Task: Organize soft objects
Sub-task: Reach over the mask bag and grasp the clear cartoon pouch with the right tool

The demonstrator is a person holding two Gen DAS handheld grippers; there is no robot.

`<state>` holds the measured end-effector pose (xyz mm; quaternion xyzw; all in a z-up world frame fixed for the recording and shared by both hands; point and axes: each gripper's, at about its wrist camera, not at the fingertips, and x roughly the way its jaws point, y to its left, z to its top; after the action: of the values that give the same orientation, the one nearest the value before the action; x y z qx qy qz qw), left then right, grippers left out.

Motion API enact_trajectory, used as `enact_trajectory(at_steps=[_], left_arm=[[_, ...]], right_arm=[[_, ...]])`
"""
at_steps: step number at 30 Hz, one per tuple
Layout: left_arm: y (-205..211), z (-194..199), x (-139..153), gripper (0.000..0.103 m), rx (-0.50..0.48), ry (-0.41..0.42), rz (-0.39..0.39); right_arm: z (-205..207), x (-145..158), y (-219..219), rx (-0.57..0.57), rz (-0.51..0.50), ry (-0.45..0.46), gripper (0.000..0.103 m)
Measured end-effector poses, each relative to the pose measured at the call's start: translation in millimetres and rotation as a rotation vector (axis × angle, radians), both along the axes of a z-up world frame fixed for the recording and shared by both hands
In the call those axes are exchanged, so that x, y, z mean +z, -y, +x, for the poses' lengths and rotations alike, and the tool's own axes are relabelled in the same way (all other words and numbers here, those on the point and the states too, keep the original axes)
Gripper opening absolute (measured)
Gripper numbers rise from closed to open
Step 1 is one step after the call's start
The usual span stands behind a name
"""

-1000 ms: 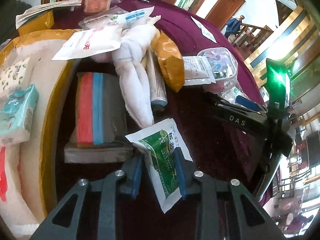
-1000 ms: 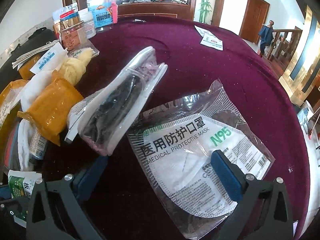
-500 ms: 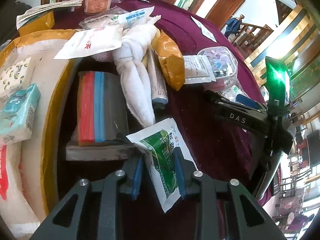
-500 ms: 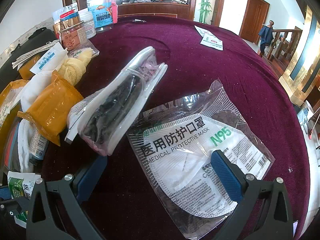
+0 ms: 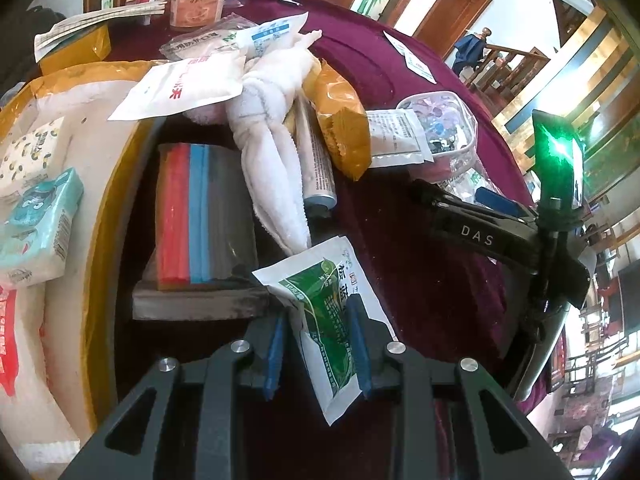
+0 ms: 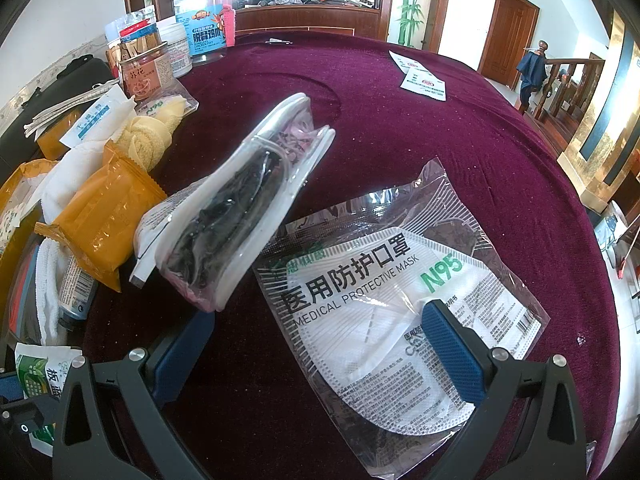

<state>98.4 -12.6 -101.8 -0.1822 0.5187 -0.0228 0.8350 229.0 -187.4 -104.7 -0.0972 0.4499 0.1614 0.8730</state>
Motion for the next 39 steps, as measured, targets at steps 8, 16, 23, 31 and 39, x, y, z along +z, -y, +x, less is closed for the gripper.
enact_trajectory(at_steps=[8,16,23,31,39], left_arm=[[-3.1,-0.6,-1.0,0.03,0.007,0.001,-0.017],[-11.6,-4.5,-1.5,0.028,0.006,0.005,-0.058],[-19.1,-5.5,-1.9,0.027,0.005,-0.001,-0.092],[-26.7,-7.4,-1.8,0.027,-0.002,-0.003,-0.12],[-30.2,-7.2,-1.7,0.027,-0.009,0.005,-0.125]], right_arm=[[-0.3,0.2,0.0,0.0,0.0,0.0,0.103],[-0.5,0.4,0.0,0.0,0.0,0.0,0.103],[-0.7,0.2,-0.2,0.0,0.0,0.0,0.103],[-11.3,6.0,6.3,-0.062,0.04,-0.051,0.102],[-38.3,49.9,28.8,0.004,0.324,-0.031,0.082]])
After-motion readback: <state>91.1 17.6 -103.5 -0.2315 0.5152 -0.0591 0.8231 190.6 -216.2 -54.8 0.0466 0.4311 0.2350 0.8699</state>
